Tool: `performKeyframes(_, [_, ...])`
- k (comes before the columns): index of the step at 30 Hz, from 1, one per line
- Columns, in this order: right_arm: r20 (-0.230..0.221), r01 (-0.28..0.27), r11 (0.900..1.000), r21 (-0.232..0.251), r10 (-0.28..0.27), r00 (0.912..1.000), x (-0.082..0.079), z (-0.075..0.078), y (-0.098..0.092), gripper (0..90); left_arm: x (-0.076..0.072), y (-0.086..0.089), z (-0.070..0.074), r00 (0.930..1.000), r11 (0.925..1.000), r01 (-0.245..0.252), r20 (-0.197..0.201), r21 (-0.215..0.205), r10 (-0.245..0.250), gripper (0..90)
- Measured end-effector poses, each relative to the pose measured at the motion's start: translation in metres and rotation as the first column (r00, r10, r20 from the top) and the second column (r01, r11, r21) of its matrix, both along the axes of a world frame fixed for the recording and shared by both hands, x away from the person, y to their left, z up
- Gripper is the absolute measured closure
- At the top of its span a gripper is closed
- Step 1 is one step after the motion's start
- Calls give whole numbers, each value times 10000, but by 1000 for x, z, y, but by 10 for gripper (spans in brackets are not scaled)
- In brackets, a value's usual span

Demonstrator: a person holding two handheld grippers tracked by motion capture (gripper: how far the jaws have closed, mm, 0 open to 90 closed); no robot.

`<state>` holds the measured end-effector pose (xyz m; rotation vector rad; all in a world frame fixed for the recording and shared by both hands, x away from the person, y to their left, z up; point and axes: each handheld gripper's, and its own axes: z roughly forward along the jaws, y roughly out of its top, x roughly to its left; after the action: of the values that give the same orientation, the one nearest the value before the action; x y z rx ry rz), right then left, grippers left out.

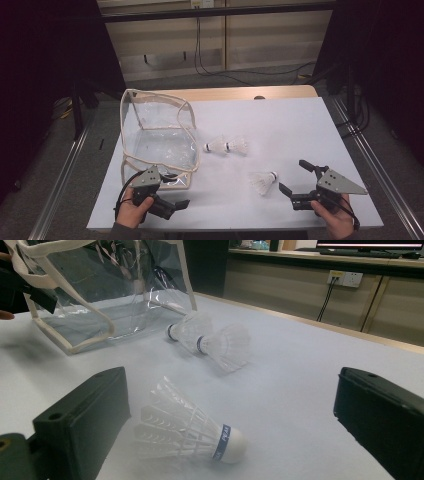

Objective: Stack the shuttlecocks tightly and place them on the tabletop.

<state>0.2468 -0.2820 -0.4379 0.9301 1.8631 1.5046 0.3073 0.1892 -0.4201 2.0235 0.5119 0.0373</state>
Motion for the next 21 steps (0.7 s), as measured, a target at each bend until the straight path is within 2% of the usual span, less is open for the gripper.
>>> performKeyframes(21, [-100,25,10000,42,-24,9999,3,-1,0,8,2,19,-1,9999,9999,-140,26,-72,140,74])
